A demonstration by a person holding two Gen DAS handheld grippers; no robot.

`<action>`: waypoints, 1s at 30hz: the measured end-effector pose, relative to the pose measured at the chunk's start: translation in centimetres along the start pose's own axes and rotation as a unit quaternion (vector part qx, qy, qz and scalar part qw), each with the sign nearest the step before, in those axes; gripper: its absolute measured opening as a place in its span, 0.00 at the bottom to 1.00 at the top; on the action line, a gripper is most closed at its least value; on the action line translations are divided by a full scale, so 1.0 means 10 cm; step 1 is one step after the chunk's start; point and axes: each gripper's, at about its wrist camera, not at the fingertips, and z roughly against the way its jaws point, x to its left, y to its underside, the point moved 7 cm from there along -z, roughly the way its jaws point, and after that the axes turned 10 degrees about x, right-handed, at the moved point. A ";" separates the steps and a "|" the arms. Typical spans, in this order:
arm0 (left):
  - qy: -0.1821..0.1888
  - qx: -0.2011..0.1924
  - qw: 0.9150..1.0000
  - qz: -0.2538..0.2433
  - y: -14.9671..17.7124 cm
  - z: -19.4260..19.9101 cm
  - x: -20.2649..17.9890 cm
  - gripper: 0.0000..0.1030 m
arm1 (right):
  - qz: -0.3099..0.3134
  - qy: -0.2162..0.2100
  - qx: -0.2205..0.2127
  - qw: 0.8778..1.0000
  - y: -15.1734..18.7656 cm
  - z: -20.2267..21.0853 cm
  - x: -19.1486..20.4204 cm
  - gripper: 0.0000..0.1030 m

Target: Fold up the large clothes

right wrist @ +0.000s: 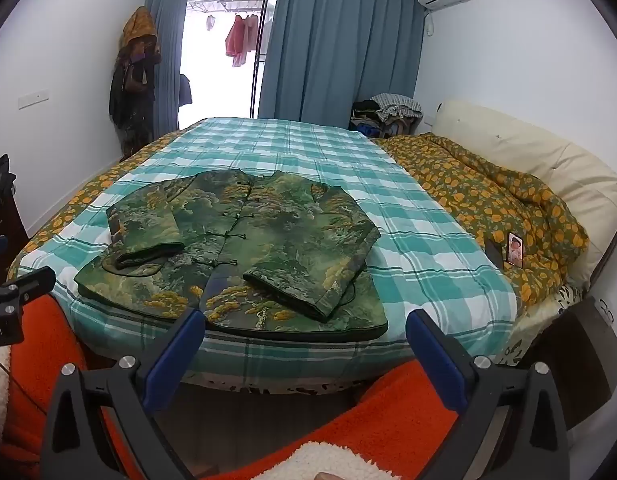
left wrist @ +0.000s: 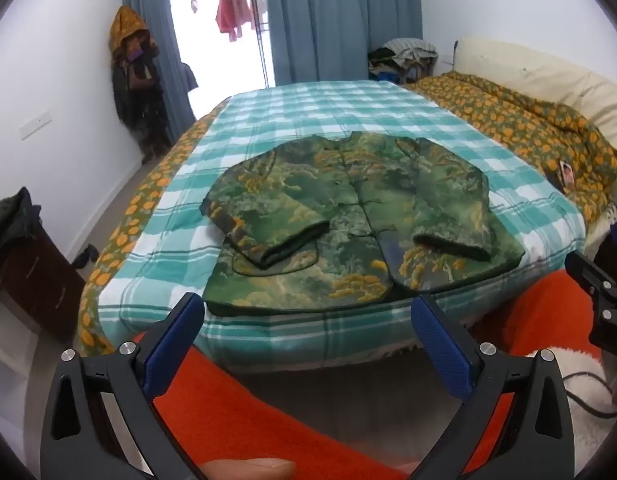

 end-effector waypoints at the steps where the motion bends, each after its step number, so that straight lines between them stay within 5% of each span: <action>1: -0.001 -0.001 1.000 0.000 0.00 0.00 0.01 1.00 | -0.002 -0.003 -0.001 1.000 -0.01 0.00 0.00 0.99; 30: 0.004 0.014 1.000 -0.003 0.11 -0.06 -0.06 1.00 | -0.012 -0.006 0.021 1.000 0.05 -0.09 -0.03 0.99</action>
